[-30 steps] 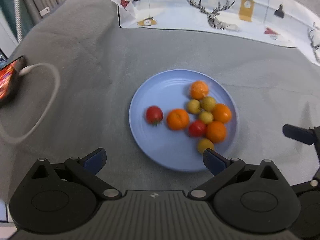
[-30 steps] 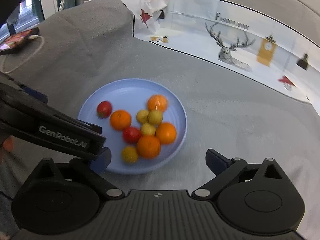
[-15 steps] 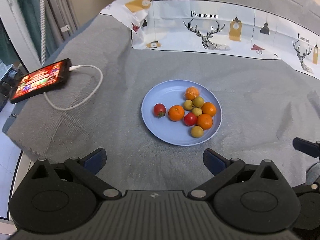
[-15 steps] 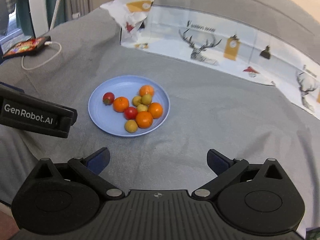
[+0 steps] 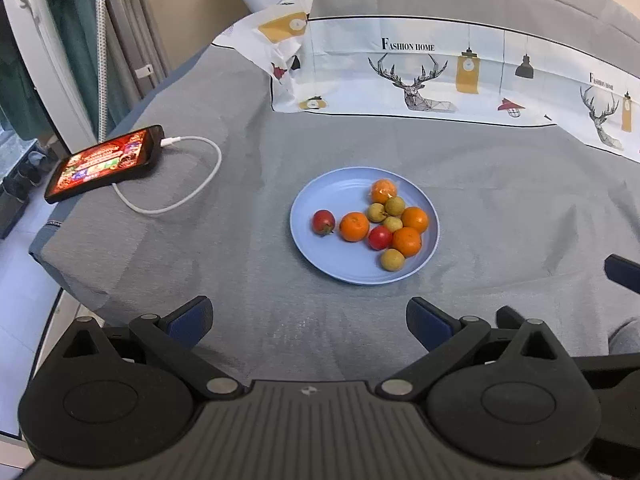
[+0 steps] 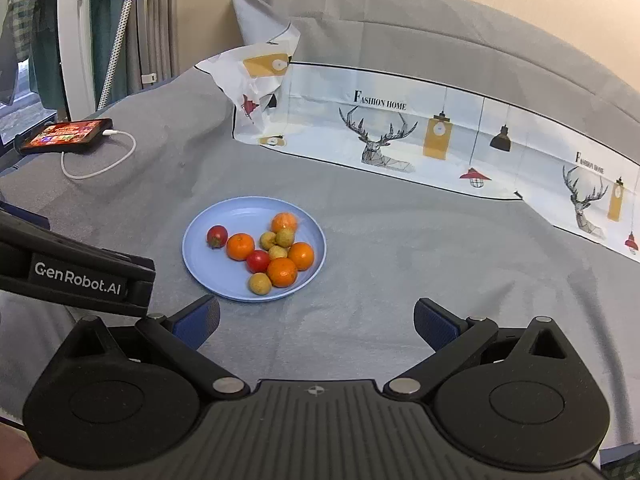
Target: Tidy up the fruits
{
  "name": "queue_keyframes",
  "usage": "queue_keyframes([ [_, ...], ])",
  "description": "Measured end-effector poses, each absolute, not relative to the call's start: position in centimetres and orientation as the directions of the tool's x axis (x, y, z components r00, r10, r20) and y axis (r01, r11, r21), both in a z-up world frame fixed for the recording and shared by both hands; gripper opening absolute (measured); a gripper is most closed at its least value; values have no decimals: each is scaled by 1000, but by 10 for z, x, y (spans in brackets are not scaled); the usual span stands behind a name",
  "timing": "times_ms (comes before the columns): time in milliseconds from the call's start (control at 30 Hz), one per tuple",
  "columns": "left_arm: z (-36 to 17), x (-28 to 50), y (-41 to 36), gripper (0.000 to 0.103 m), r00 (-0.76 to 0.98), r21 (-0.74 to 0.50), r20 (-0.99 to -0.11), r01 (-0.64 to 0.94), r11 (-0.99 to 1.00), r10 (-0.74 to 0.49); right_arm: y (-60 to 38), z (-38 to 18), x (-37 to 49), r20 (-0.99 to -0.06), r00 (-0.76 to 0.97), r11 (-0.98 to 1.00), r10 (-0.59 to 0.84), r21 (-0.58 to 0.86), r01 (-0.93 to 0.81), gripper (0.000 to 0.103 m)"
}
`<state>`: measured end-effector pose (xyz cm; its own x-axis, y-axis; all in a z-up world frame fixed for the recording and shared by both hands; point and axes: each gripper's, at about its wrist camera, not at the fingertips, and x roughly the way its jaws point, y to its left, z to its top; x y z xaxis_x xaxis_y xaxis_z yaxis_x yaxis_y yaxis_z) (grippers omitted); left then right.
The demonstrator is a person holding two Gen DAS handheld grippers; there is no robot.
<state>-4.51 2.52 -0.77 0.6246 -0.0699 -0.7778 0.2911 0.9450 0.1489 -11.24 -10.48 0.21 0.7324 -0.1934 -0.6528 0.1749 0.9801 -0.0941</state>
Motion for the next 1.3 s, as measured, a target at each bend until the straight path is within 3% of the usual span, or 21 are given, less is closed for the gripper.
queue_keyframes([
  [1300,-10,-37,34,103,622,127,-781,255,959,-62,-106,5,-111,-635,749,979,-192,-71,190,102],
])
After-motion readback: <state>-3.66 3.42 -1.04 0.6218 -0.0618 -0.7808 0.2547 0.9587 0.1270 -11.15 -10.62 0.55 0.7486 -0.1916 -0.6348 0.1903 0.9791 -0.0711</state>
